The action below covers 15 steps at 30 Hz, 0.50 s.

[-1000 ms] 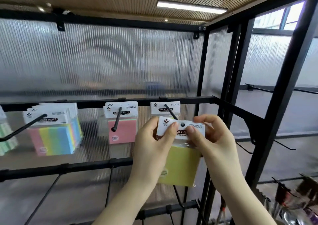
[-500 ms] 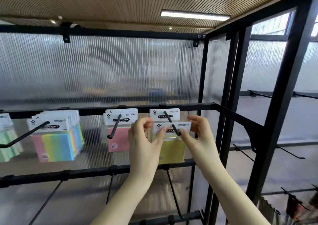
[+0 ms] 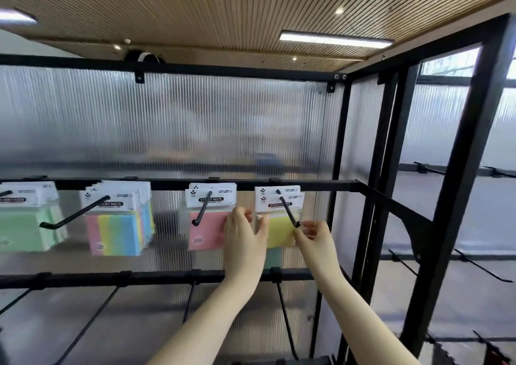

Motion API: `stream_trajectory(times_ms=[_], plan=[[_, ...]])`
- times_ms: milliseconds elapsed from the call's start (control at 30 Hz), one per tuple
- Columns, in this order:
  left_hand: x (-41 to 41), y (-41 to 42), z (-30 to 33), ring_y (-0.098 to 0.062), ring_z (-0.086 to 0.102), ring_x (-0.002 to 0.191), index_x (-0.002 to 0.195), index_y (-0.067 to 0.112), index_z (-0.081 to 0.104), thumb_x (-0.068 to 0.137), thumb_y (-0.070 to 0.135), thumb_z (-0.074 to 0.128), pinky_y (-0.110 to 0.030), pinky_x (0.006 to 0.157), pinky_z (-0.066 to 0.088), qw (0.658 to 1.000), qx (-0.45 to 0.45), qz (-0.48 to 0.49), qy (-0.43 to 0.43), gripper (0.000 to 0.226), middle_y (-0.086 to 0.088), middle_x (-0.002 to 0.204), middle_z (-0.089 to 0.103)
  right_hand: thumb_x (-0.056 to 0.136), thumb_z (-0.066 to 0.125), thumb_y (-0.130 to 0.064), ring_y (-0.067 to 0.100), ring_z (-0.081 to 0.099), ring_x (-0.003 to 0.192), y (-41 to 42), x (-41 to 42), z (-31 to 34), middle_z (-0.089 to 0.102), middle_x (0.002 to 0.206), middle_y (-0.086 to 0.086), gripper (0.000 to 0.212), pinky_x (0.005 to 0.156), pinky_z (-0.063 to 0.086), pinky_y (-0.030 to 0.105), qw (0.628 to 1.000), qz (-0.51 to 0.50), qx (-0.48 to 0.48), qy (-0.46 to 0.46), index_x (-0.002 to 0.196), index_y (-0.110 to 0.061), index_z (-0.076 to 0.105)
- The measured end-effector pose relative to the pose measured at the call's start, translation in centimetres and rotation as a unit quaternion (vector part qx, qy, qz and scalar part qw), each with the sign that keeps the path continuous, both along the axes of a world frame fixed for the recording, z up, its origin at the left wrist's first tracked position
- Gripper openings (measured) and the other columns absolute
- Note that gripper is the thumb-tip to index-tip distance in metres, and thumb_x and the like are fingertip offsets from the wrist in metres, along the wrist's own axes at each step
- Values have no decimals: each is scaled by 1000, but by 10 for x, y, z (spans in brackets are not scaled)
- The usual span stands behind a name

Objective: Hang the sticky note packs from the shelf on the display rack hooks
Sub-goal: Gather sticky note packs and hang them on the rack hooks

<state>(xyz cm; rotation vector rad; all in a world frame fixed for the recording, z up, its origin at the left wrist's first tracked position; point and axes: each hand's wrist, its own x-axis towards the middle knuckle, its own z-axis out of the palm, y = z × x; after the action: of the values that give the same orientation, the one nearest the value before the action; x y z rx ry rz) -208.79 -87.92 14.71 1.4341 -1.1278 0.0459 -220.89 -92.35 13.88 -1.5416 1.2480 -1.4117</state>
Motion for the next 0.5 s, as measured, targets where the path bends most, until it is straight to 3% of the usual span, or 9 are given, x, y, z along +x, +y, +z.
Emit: stream_trajectory(times_ms=[100, 267, 400, 500], plan=[[-1, 8, -13, -20, 49, 95, 101, 7, 51, 91, 24, 60, -20, 72, 31, 1000, 20, 2, 2, 22, 1, 96, 51, 91, 59, -16, 12, 56, 76, 6, -3, -18, 59, 93, 4, 10, 61, 42, 22, 998, 8, 58, 27, 97, -13, 52], [7, 31, -34, -18, 59, 87, 97, 17, 53, 96, 33, 51, -35, 71, 48, 993, 114, -15, 5, 16, 6, 94, 61, 96, 52, -20, 21, 62, 85, 22, -4, -42, 62, 92, 5, 11, 73, 51, 33, 990, 37, 136, 30, 104, -12, 52], [23, 55, -53, -14, 59, 78, 88, 21, 54, 96, 34, 50, -33, 65, 47, 988, 147, -21, -32, 16, 13, 78, 58, 97, 49, -16, 22, 64, 85, 46, 4, -51, 63, 88, 3, 6, 81, 55, 40, 989, 54, 130, 35, 95, -18, 54], [46, 73, -64, -14, 59, 77, 86, 21, 54, 96, 36, 49, -31, 60, 42, 985, 166, -17, -50, 18, 13, 75, 58, 96, 48, -10, 21, 65, 79, 68, 21, -53, 65, 83, 3, 14, 75, 54, 39, 992, 78, 90, 34, 93, -20, 59]])
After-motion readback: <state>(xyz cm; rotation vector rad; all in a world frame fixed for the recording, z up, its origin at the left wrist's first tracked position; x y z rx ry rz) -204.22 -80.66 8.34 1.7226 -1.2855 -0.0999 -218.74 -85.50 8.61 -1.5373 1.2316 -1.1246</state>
